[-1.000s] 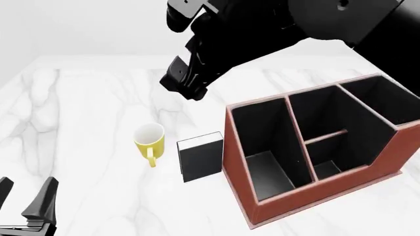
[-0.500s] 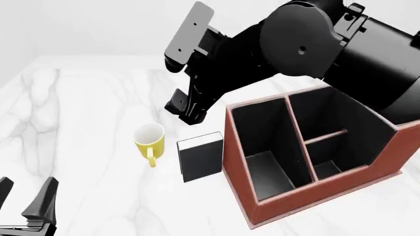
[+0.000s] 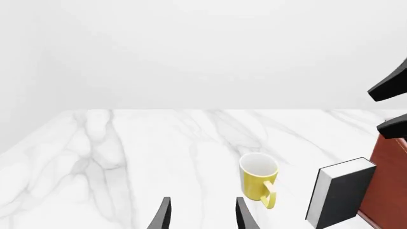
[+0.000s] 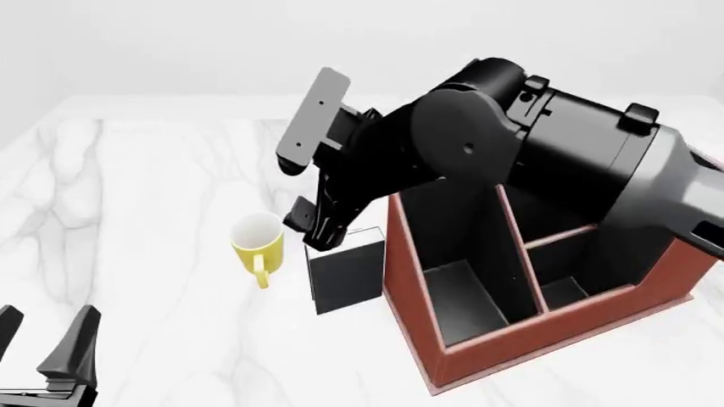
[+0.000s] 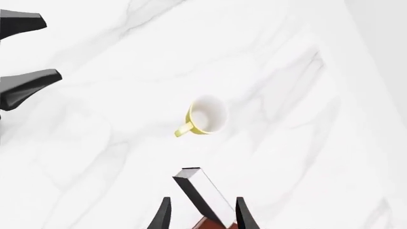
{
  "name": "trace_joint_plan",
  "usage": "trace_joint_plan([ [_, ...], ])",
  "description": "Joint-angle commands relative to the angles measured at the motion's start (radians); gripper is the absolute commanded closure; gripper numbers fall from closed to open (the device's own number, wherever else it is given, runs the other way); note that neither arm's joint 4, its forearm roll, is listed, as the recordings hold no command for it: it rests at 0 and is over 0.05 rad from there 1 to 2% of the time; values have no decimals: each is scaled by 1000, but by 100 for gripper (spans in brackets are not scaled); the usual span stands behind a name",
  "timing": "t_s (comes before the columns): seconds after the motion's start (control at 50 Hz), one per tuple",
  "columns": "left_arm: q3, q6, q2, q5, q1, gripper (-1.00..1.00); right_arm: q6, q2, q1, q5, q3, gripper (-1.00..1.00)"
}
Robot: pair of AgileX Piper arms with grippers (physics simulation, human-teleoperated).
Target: Pick up the book and place it in the back compartment of the caddy.
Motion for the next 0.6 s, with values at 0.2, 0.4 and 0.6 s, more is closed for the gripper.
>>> trace_joint_plan([
  [0.2, 0, 0, 0, 0, 0, -100, -44, 33, -23, -47, 67, -100],
  [0.4, 0, 0, 0, 0, 0, -100, -71, 48, -33, -64, 90, -100],
  [0.6, 0, 0, 0, 0, 0, -100, -97, 69, -52, -52, 60, -100],
])
